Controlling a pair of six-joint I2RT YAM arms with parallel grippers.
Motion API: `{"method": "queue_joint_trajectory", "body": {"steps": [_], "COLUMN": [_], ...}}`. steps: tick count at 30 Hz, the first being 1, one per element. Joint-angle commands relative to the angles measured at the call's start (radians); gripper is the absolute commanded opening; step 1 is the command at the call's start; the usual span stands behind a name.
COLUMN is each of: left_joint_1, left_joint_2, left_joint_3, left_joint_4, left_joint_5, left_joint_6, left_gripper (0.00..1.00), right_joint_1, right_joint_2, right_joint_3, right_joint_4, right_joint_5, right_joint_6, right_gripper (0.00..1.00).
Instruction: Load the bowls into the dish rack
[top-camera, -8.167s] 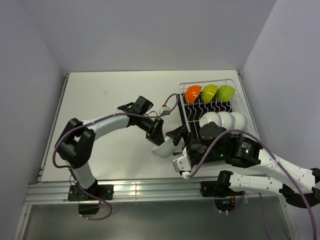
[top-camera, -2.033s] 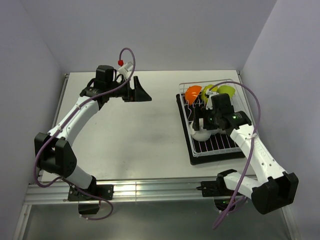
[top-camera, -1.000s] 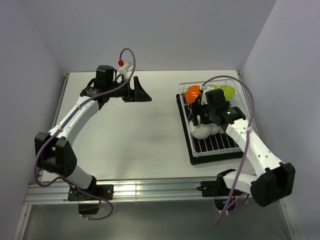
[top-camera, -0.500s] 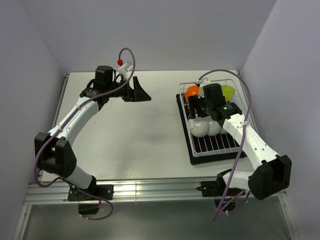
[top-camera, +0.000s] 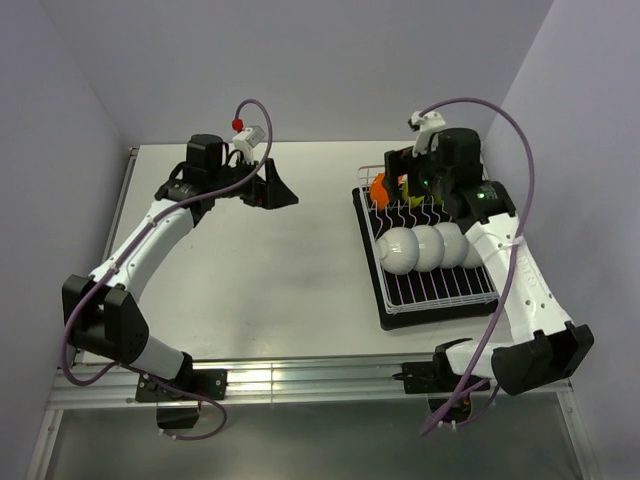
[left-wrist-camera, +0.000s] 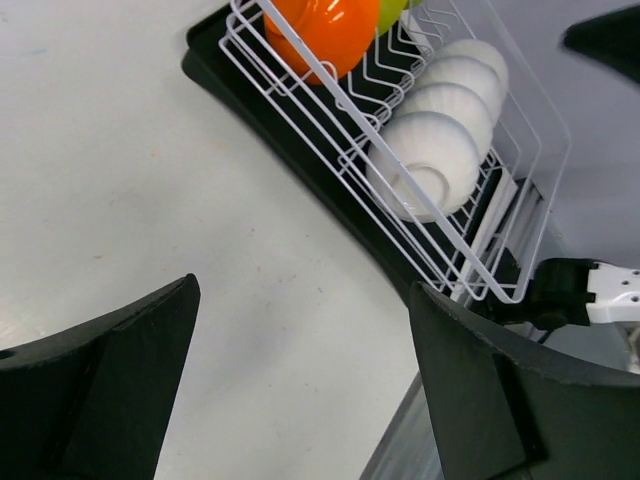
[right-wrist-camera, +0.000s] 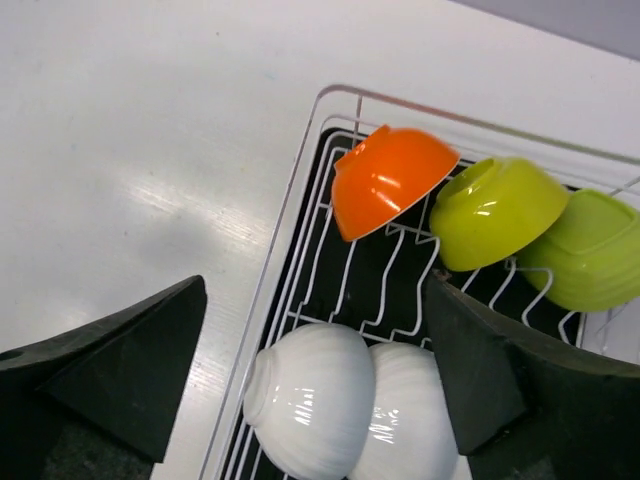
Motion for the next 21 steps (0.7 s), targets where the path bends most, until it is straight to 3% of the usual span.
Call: {"method": "queue_joint_trajectory", "body": {"steps": [1, 3, 8, 11, 13, 17, 21], "left_joint_1": [-0.005, -0.005, -0.003, 0.001, 0.003, 0.006, 0.024], "left_joint_2": [-0.046, -0.034, 0.009, 0.018, 0.025, 0.032, 0.011], "left_joint_3": [0.073, 0.145, 0.307, 0.351, 0.367, 0.358, 0.266], "left_joint_4": [-0.028, -0.065, -0.211, -0.239, -0.26, -0.306, -0.323], "left_joint_5": [-0.075, -0.146, -0.253, -0.333, -0.4, -0.402, -0.39], "left_joint_6": [0.079, 0.121, 0.207, 0.179, 0.165, 0.188, 0.214], "left_gripper": [0.92, 0.99, 0.99, 1.0, 0.99, 1.0, 1.0], "right_joint_1": [-0.08, -0.12, -0.288, -0.36, -0.399, -0.508, -0.54], "right_joint_2": [0.003, 0.025, 0.112, 0.132, 0.138, 0.131, 0.079], "right_joint_3": [0.124, 0.214, 0.393, 0.448, 0.451, 0.393, 0.215], "right_joint_4": [-0.045, -0.093, -0.241, -0.318, -0.348, -0.401, -0.366], "right_joint_5": [-0.121, -0.163, -0.295, -0.359, -0.405, -0.571, -0.623], "right_joint_6": [-0.066, -0.085, -0.106, -0.137, -0.141, -0.129, -0.12], "right_gripper": [1.0, 1.0, 1.0, 1.0, 1.0, 1.0, 1.0]}}
